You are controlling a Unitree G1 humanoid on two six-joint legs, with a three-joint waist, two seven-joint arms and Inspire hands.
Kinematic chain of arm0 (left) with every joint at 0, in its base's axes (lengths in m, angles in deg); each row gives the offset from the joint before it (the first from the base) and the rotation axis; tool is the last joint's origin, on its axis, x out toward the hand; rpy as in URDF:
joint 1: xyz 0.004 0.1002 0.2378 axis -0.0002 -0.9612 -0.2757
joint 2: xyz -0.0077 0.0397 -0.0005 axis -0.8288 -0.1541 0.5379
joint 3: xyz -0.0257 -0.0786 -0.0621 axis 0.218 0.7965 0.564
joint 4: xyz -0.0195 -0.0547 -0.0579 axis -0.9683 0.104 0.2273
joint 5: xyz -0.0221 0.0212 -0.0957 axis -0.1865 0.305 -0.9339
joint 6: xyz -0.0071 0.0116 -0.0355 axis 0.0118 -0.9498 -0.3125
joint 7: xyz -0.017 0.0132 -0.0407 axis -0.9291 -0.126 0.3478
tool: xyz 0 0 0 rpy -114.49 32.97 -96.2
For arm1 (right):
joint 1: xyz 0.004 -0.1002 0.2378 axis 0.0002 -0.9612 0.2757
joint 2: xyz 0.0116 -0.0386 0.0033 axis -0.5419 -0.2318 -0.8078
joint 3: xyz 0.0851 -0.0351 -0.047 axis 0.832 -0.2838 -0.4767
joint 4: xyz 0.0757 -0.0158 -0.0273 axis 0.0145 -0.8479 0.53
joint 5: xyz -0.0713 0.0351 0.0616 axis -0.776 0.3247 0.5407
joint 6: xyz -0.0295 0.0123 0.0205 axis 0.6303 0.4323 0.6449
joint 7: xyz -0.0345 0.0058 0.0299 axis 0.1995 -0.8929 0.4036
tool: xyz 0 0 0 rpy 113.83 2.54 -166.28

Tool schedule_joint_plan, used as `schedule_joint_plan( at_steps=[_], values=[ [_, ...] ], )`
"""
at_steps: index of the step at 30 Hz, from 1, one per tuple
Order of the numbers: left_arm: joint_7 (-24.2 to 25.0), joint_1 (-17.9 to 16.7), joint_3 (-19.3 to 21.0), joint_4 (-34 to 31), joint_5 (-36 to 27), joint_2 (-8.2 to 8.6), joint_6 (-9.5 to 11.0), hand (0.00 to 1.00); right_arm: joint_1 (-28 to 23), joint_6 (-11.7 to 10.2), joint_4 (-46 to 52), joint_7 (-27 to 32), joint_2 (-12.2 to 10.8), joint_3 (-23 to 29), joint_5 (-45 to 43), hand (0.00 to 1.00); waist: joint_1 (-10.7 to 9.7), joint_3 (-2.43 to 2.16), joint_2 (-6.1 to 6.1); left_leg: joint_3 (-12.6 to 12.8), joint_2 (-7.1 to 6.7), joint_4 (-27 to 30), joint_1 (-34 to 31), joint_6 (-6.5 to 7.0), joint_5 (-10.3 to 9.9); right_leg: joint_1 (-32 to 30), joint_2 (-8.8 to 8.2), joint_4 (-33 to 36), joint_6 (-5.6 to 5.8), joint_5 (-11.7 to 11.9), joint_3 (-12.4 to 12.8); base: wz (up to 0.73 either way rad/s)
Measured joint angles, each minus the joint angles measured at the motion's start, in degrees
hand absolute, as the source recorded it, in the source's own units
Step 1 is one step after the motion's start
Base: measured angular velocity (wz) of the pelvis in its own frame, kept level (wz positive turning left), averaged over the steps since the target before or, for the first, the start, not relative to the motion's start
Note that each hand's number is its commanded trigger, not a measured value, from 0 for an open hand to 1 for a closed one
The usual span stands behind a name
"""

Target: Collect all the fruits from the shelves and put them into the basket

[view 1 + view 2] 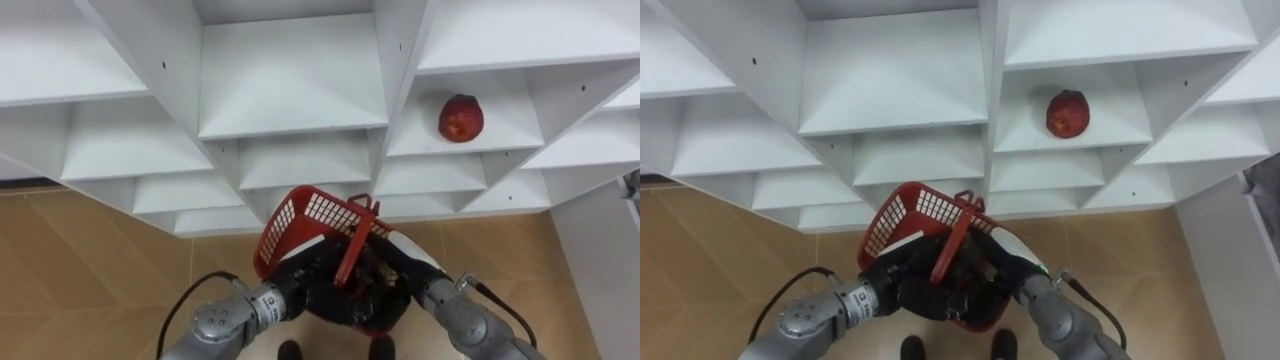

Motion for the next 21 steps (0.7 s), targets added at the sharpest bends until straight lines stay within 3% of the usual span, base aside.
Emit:
schedule_joint_plan(
  at_steps=[7,14,21],
  values=[
    [-1.84,-1.36,2.26,0.98,8.36,-0.82,0.89,1.00,-0.17,0.01,0.44,-0.76,0.09,-0.05,0.14,0.00,-0.18,-0.09,-0.04,0.09,-0.06,-0.71,2.18,-0.05,0.04,2.09,0.03,-0.54,0.03,-0.01,-0.06,0.00],
    [-4.14,-2.31,5.13,6.33,6.96,-0.08,1.54,1.00,-3.44,-0.07,6.98,-0.63,0.40,-0.08,0.13,0.00,-0.10,-0.17,-0.15,0.14,-0.01,-0.81,4.11,-0.15,-0.01,3.99,0.12,-0.81,0.04,-0.02,0.00,0.00],
    [-4.84,-3.21,8.60,7.63,6.96,0.44,1.60,1.00,-4.65,-0.09,12.77,-0.89,1.76,0.90,0.21,0.00,-0.41,-0.31,-0.36,0.06,-0.04,-1.63,7.89,-0.18,-0.03,7.62,0.16,-1.39,0.09,-0.11,0.06,0.00]
  ],
)
